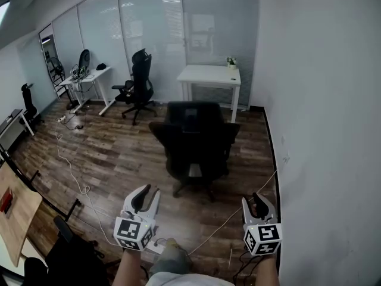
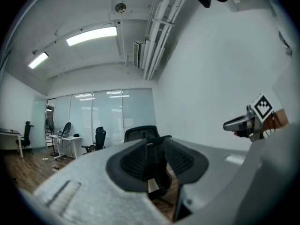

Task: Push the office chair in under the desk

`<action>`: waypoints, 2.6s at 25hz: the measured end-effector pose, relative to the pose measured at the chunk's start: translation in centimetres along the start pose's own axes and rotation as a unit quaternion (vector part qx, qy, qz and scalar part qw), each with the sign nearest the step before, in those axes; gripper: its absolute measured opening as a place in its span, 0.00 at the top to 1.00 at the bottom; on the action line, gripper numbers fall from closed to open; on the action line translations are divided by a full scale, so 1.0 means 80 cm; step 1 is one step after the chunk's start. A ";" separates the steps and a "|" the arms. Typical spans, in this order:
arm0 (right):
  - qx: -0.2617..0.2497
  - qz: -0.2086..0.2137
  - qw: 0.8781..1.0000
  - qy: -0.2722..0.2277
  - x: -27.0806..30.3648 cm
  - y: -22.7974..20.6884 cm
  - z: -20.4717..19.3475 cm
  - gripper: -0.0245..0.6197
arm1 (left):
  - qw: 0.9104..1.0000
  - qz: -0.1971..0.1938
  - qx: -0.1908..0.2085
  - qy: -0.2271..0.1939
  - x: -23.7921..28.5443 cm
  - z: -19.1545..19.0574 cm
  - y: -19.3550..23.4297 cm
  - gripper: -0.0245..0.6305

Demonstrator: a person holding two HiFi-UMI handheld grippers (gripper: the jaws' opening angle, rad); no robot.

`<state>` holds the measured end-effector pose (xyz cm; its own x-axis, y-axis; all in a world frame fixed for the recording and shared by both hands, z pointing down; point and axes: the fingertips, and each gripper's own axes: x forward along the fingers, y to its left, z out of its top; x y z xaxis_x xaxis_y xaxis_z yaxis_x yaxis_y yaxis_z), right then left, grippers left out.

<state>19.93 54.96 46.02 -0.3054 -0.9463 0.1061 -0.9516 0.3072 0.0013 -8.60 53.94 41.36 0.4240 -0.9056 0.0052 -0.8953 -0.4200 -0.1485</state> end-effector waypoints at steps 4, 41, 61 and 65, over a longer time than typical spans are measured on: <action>-0.005 0.006 1.000 -0.001 0.019 -0.001 -0.006 0.78 | 1.000 0.002 -0.005 -0.002 0.012 -0.012 0.007 0.78; -0.068 -0.020 0.996 0.060 0.568 -0.053 0.055 0.78 | 0.995 -0.091 -0.036 0.035 0.489 -0.094 0.344 0.78; -0.248 0.072 0.956 0.142 0.639 -0.091 0.033 0.77 | 0.967 -0.208 0.094 0.115 0.579 -0.130 0.311 0.74; -0.324 0.108 0.921 0.186 0.654 -0.101 0.018 0.77 | 0.950 -0.240 0.142 0.141 0.595 -0.138 0.297 0.72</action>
<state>11.61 2.83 50.09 -0.3368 -0.7936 0.5068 -0.6132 0.5933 0.5215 -11.23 0.20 49.02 0.6848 -0.6102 0.3983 -0.5184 -0.7921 -0.3222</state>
